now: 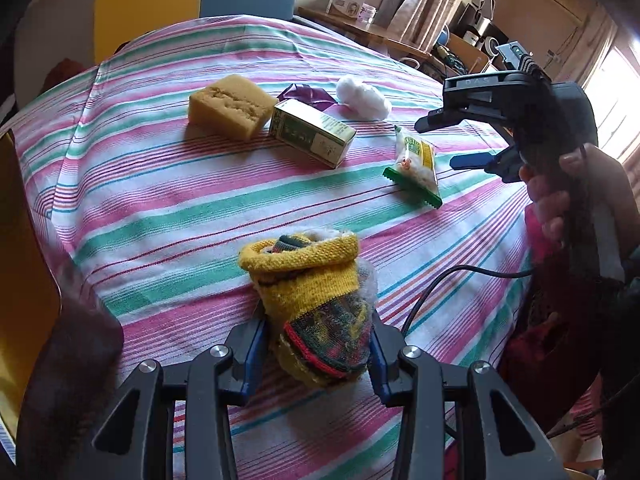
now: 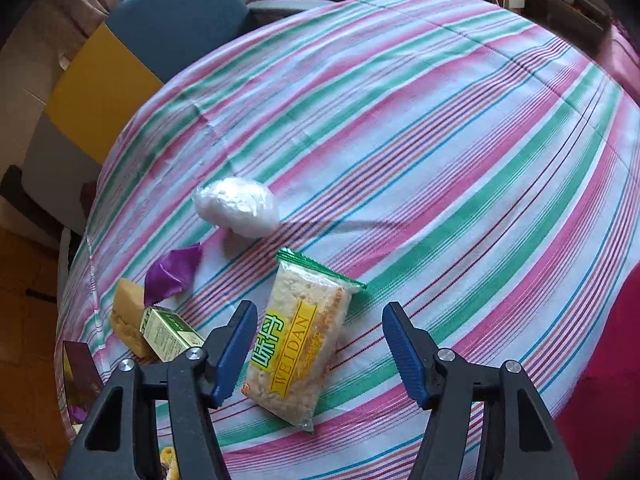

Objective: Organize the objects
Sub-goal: 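Lift the yellow pouch with the left gripper while the right gripper grasps the WEIDAN rice bag, then carry the yellow pouch into the tray and release it beside the white box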

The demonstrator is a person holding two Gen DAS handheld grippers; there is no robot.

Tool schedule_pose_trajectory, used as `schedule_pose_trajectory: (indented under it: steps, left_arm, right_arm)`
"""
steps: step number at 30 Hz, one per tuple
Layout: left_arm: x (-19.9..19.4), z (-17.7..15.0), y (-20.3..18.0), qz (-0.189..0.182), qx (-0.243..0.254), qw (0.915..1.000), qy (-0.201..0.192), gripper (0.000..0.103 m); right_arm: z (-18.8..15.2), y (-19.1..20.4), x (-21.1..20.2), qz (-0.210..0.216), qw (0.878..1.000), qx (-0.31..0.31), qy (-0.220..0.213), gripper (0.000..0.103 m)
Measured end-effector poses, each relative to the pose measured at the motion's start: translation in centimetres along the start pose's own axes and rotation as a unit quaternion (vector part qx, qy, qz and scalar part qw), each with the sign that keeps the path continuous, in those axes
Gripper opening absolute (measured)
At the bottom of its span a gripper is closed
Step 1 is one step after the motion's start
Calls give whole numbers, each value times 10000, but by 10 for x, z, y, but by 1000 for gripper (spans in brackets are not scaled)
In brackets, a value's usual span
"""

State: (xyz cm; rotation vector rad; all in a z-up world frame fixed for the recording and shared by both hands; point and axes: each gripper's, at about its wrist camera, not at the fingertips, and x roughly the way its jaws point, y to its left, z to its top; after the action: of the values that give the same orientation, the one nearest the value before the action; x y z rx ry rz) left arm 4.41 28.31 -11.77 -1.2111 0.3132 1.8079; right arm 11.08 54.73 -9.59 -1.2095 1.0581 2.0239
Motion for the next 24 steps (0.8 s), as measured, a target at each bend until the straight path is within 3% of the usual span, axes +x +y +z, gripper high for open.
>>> schedule_pose_trajectory:
  steps: [7,19,21,24]
  left_arm:
    - [1,-2,1,-29,-53,10000,-71,43]
    - [0,-5,4,-81,-136,9998,-142,44]
    - [-1,-5,4,-85,-124,9998,-159,43]
    - [-7,-4,5,-171,-183,9995,-176,40]
  right_arm:
    - [-4,12,5,91,9995,-269,102,68]
    - [-11,37,22,-468,9946,-904,189,67]
    - [-15,44,26,-720,9894,-1258,118,42]
    - [-19,56,29,-967,9811,-1677,21,37]
